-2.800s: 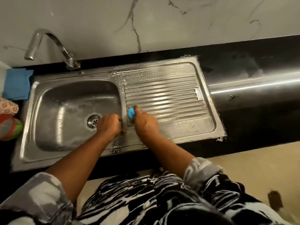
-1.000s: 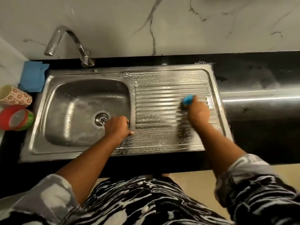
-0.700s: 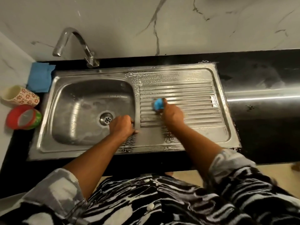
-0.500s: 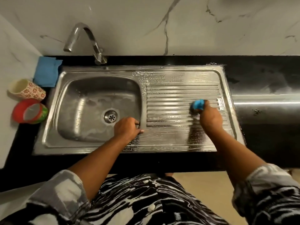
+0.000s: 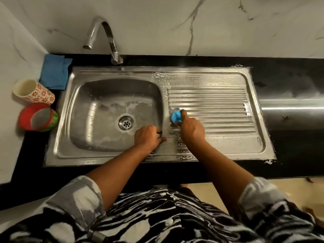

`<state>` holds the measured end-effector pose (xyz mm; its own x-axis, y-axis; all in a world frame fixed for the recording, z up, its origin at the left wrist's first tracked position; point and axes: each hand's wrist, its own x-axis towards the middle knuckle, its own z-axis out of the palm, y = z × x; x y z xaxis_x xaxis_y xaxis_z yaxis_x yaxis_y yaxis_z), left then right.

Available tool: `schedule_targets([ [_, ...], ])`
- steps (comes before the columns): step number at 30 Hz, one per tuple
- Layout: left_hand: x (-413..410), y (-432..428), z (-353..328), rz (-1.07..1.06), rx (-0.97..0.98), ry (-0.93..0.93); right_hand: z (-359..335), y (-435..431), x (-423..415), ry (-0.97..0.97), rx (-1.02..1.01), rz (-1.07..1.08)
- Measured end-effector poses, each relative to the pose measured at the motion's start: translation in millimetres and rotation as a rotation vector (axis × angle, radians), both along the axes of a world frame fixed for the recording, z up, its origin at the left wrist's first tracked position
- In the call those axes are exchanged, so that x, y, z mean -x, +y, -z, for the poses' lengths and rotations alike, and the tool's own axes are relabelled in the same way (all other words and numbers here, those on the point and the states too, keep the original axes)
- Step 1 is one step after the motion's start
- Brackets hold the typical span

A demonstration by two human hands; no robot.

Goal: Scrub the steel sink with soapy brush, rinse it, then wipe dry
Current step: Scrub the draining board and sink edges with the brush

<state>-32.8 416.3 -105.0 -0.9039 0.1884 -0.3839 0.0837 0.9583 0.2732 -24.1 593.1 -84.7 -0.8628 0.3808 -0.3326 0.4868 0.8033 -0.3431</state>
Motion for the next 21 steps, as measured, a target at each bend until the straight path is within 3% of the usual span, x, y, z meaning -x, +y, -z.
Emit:
schedule_targets([
  [2, 2, -3, 4, 0.016, -0.005, 0.006, 0, 6, -29, -0.010, -0.122, -0.111],
  [5, 7, -5, 7, 0.036, -0.027, 0.005, 2, 5, -52, -0.049, -0.148, -0.107],
  [14, 14, -4, 6, 0.024, -0.006, -0.002, -3, -10, 0, -0.071, -0.188, -0.179],
  [21, 4, 1, -6, 0.003, 0.047, 0.034, 12, 7, 68, 0.084, -0.018, -0.061],
])
